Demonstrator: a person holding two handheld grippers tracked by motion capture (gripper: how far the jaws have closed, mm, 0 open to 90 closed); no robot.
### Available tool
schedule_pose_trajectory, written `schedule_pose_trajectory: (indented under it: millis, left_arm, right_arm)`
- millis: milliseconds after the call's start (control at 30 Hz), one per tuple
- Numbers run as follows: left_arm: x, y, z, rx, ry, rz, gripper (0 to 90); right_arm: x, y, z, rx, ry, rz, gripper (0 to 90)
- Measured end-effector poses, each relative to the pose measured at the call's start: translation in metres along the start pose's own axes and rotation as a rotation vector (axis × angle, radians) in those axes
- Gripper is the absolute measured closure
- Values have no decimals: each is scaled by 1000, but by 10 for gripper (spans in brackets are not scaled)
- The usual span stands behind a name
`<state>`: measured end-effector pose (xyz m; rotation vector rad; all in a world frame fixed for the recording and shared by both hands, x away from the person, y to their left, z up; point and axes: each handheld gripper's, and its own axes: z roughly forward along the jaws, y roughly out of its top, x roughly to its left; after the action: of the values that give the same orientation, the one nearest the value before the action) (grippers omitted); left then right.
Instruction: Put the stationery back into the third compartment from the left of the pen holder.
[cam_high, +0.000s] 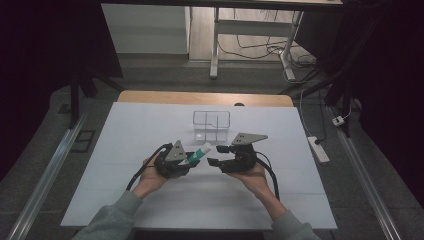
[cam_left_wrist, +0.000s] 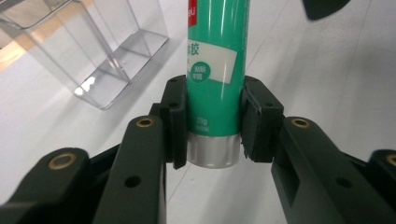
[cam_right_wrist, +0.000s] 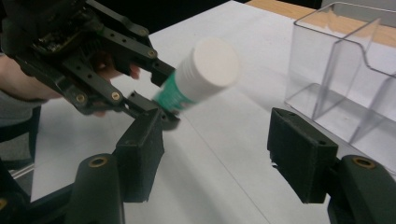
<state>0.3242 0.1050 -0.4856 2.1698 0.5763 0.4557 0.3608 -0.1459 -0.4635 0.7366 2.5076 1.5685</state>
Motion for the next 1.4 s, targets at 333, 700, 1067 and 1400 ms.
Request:
schedule_pose_trajectory:
  millis: [333,700,1067,1400]
  left_arm:
    - [-14,2,14,26,-24,29,649]
    - [-8,-2,8,26,-9,-41,416]
    - [4,-43,-38,85,42,-113,312]
    - [10,-81,-73,97,94,-206,296]
  right_arm:
    - [3,-2,8,-72,32,68,525]
    - [6,5,-2,-128,52,26,643]
    - [-10,30,-39,-218,-83,-3,644]
    - [-39,50,-54,-257,-190,23,643]
